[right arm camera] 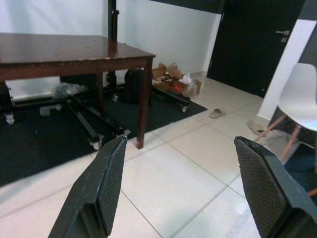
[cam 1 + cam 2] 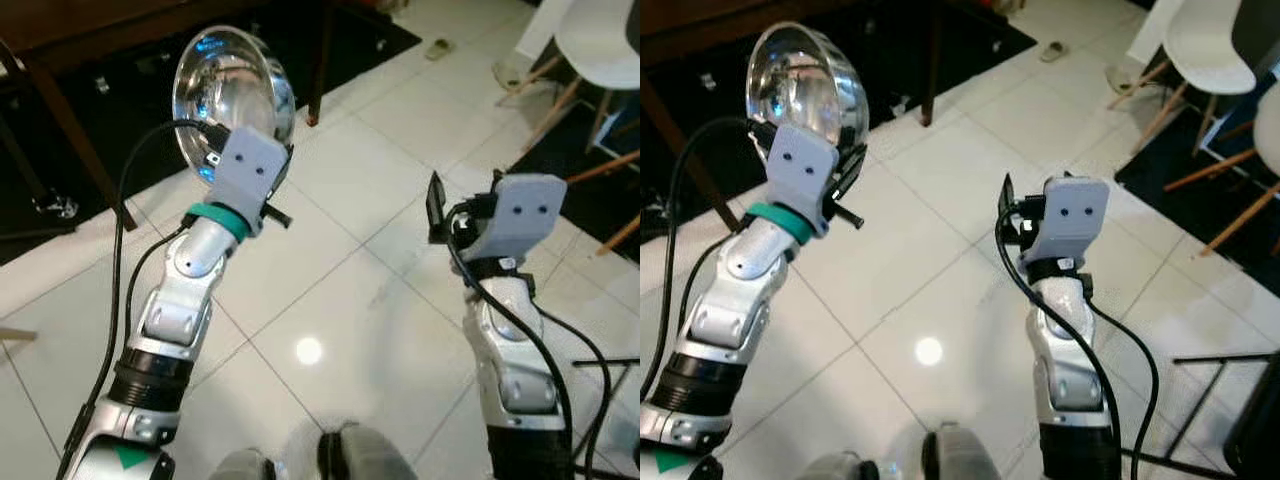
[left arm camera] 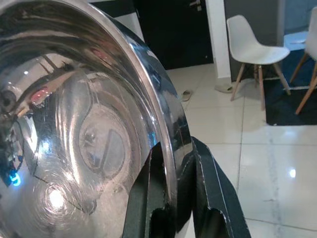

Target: Setting the table

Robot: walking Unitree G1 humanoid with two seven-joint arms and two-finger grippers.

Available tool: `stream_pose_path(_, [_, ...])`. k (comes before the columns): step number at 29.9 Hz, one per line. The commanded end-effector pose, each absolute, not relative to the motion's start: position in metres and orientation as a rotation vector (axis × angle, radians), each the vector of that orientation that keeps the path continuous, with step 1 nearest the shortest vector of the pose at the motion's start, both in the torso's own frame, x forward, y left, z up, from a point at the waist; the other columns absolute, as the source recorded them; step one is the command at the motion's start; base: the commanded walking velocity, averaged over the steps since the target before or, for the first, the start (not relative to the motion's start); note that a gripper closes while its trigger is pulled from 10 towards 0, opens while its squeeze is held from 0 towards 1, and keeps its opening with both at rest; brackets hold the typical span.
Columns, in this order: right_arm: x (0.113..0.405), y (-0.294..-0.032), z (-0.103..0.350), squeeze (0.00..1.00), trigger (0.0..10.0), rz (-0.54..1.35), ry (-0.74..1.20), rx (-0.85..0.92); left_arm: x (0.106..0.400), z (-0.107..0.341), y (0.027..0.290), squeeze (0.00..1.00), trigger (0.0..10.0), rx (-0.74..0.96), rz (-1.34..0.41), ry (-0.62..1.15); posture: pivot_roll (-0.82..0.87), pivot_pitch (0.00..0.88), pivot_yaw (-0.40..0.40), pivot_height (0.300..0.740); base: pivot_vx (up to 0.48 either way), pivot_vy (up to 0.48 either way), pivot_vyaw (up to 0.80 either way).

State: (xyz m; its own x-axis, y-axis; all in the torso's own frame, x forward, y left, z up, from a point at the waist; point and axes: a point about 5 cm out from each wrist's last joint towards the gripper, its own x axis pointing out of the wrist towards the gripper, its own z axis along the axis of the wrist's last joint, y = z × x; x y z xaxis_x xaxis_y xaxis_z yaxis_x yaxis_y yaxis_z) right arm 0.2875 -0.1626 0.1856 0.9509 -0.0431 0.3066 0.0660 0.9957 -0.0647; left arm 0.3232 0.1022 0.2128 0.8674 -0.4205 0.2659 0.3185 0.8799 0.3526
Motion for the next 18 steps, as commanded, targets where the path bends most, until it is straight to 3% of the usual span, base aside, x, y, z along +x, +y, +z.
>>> stream_pose_path(1, [0.287, -0.169, 0.182, 0.0, 10.0, -0.079, -0.298, -0.078, 0.322, 0.214, 0.095, 0.0, 10.0, 0.316, -0.417, -0.364, -0.05, 0.031, 0.026, 0.74, 0.48, 0.0, 0.0])
stream_pose_path(18, [0.287, -0.173, 0.184, 0.0, 10.0, -0.114, -0.305, -0.043, 0.322, 0.213, 0.083, 0.0, 10.0, 0.324, -0.462, -0.385, -0.06, 0.028, 0.038, 0.74, 0.466, 0.0, 0.0])
